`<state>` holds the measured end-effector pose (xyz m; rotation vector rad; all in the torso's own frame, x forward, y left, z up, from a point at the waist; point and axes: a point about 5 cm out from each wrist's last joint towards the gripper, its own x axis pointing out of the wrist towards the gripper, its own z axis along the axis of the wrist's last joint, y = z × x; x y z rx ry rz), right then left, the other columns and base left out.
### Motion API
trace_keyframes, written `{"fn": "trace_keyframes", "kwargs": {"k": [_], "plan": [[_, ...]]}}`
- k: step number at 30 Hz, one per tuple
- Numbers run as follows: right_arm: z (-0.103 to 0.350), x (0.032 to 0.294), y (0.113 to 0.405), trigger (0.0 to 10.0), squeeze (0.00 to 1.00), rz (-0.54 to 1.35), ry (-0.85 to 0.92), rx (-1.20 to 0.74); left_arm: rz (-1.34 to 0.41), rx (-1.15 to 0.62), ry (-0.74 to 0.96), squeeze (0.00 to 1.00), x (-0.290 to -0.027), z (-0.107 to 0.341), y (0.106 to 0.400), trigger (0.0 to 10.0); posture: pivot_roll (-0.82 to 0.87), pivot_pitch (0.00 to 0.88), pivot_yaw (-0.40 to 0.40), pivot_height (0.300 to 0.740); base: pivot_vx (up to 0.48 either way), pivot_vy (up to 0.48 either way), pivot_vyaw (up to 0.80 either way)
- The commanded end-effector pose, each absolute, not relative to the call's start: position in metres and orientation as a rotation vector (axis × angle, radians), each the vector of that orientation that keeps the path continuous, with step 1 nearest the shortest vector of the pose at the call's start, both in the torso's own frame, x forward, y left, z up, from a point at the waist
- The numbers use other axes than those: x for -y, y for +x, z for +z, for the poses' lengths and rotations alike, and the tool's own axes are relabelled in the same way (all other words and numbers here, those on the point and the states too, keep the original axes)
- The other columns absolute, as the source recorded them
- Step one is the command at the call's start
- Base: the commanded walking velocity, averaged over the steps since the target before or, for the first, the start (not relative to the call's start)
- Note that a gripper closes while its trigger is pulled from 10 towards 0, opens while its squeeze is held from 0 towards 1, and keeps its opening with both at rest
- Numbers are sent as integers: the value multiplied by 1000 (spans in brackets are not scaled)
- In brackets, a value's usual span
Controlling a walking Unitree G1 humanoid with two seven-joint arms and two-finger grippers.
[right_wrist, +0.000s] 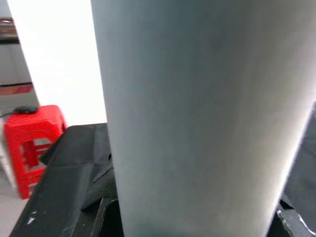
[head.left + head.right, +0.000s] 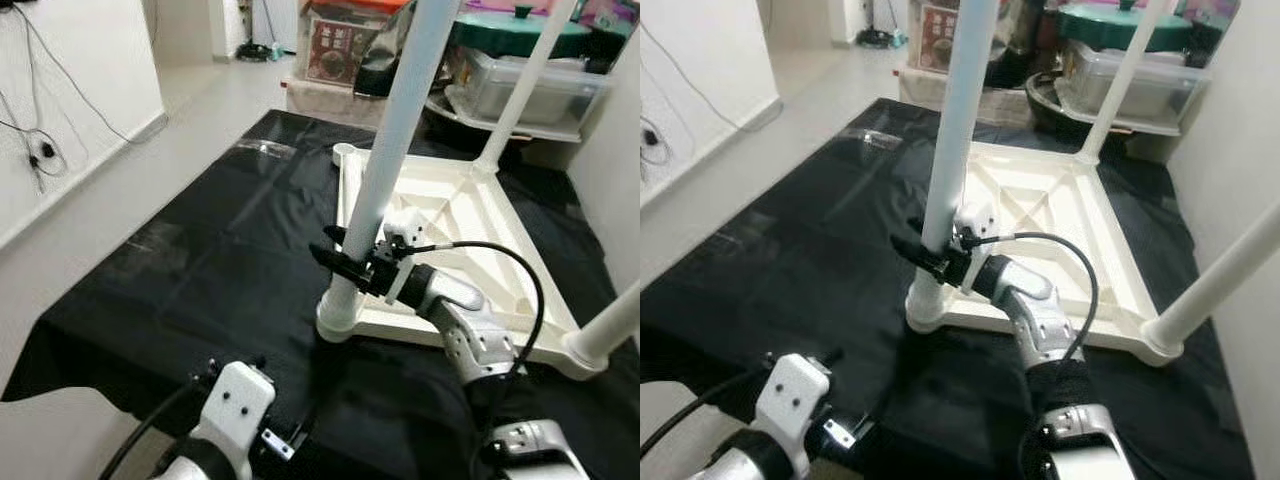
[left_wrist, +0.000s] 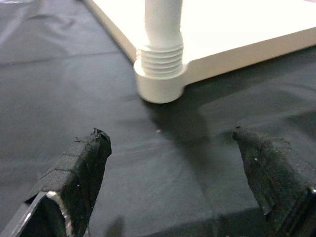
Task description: Building children table
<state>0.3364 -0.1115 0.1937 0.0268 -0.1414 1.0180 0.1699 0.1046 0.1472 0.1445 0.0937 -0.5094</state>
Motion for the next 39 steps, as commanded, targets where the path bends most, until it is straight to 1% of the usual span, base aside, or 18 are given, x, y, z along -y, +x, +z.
{"fn": "trace_keyframes", "kwargs": {"k": [1,5,7,10,19,21,22,25,26,27,28,29,30,32,35,37,38,39], "plan": [[164,103,330,10000,0,1049,75,8,-508,-97,139,0,-104,147,170,10000,242,158,-102,740,0,0,0],[164,96,326,10000,0,1012,72,-1,-494,-87,137,0,-105,148,171,10000,240,157,-103,740,0,0,0],[161,94,328,10000,0,945,71,-18,-487,-83,140,0,-106,148,171,10000,239,160,-106,740,0,0,0],[158,93,327,10000,0,883,63,-27,-485,-80,144,0,-106,148,171,10000,239,159,-105,740,0,0,0],[161,93,320,10000,0,779,72,-22,-484,-76,145,0,-106,148,172,10000,235,158,-104,740,0,0,0],[163,94,320,10000,0,707,66,-11,-484,-75,145,0,-106,148,172,10000,232,158,-104,740,0,0,0],[164,95,320,10000,0,639,63,-10,-483,-74,145,0,-106,148,172,10000,232,158,-104,740,0,0,0],[164,96,319,10000,0,582,51,-5,-482,-73,145,0,-106,148,173,10000,232,158,-104,740,0,0,0],[165,96,318,10000,0,550,47,0,-482,-73,145,0,-106,148,173,10000,232,158,-104,740,0,0,0],[167,98,317,10000,0,474,38,6,-481,-72,146,0,-106,147,173,10000,232,154,-102,740,0,0,0],[167,98,317,10000,0,474,38,6,-481,-72,146,0,-106,147,173,10000,232,154,-102,740,0,0,0],[169,99,316,10000,0,406,37,10,-481,-71,146,0,-106,147,173,10000,232,154,-102,740,0,0,0],[169,99,316,10000,0,406,37,10,-481,-71,146,0,-106,147,173,10000,232,154,-102,740,0,0,0],[174,103,315,10000,0,244,27,16,-480,-69,148,0,-106,147,175,10000,230,148,-96,740,0,0,0],[175,101,312,10000,0,214,25,18,-479,-68,148,0,-106,147,176,10000,230,145,-99,740,0,0,0],[179,98,306,10000,0,104,35,8,-478,-65,151,0,-106,146,177,10000,228,138,-95,740,0,0,0],[179,98,306,10000,0,104,35,8,-478,-65,151,0,-106,146,177,10000,228,138,-95,740,0,0,0],[182,97,303,10000,0,39,44,7,-477,-64,153,0,-107,146,179,10000,230,134,-93,740,0,0,0]]}}
